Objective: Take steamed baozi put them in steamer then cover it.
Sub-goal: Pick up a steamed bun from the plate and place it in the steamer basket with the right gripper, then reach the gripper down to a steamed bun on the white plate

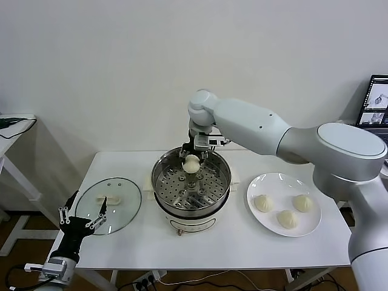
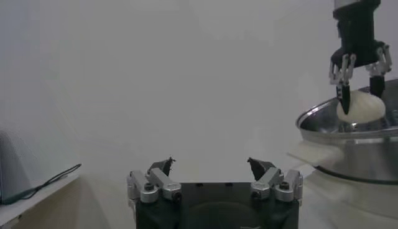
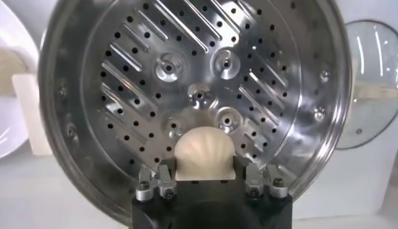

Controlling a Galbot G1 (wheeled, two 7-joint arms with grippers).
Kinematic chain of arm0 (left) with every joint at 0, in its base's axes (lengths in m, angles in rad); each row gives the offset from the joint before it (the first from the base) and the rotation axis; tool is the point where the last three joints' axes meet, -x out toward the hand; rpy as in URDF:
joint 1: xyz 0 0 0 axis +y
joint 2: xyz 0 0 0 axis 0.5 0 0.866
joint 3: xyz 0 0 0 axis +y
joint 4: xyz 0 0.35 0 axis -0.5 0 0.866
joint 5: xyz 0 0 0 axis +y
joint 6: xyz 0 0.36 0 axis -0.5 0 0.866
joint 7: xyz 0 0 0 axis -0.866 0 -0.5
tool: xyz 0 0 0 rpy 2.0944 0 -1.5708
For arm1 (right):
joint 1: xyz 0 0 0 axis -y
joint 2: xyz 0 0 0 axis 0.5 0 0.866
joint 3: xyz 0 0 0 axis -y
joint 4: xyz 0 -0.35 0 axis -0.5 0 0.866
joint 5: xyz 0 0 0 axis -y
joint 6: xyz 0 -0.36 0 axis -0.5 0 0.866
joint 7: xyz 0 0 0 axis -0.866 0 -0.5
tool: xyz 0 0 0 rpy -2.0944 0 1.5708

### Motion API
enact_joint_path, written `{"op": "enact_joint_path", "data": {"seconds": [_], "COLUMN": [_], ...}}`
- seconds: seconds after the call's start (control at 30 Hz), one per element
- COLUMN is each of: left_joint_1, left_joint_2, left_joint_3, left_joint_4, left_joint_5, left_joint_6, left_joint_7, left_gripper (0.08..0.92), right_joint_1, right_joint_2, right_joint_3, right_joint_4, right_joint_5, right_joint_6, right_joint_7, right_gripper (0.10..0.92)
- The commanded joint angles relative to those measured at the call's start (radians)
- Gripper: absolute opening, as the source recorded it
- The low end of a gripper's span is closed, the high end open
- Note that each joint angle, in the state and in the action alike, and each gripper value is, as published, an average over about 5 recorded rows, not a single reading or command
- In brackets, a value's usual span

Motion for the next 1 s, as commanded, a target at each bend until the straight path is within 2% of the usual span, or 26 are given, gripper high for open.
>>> {"op": "enact_joint_path", "data": {"seconds": [0.03, 0.13, 0.37, 0.5, 0.6, 0.8, 1.0], "left_joint_1": [0.000, 0.000, 0.001, 0.005, 0.010, 0.023, 0.042], "left_joint_2": [0.001, 0.001, 0.000, -0.001, -0.001, -0.004, 0.000], "left_joint_3": [-0.003, -0.005, -0.002, -0.001, 0.003, 0.024, 0.038], "left_joint_4": [0.003, 0.004, 0.003, 0.000, -0.008, -0.045, -0.084], "left_joint_5": [-0.002, -0.002, -0.001, 0.000, 0.001, 0.007, 0.022], "left_joint_6": [-0.001, -0.002, -0.004, -0.006, -0.005, -0.002, 0.001], "left_joint_7": [0.002, 0.002, 0.001, 0.000, -0.001, -0.009, -0.017], "left_gripper": [0.823, 0.823, 0.823, 0.823, 0.823, 0.823, 0.823], "right_joint_1": [-0.035, -0.042, -0.033, 0.007, 0.090, 0.334, 0.392], "right_joint_2": [0.026, 0.025, 0.010, -0.031, -0.104, -0.363, -0.633], "right_joint_3": [0.014, 0.020, 0.026, 0.054, 0.044, -0.127, -0.228], "right_joint_4": [-0.053, -0.057, -0.038, 0.032, 0.127, 0.379, 0.515], "right_joint_5": [-0.023, -0.030, -0.023, 0.040, 0.159, 0.511, 0.681], "right_joint_6": [0.012, 0.007, -0.002, -0.031, -0.100, -0.365, -0.618], "right_joint_7": [0.006, 0.008, 0.016, 0.003, -0.030, -0.109, -0.144], "right_gripper": [0.636, 0.660, 0.809, 0.822, 0.822, 0.823, 0.823]}}
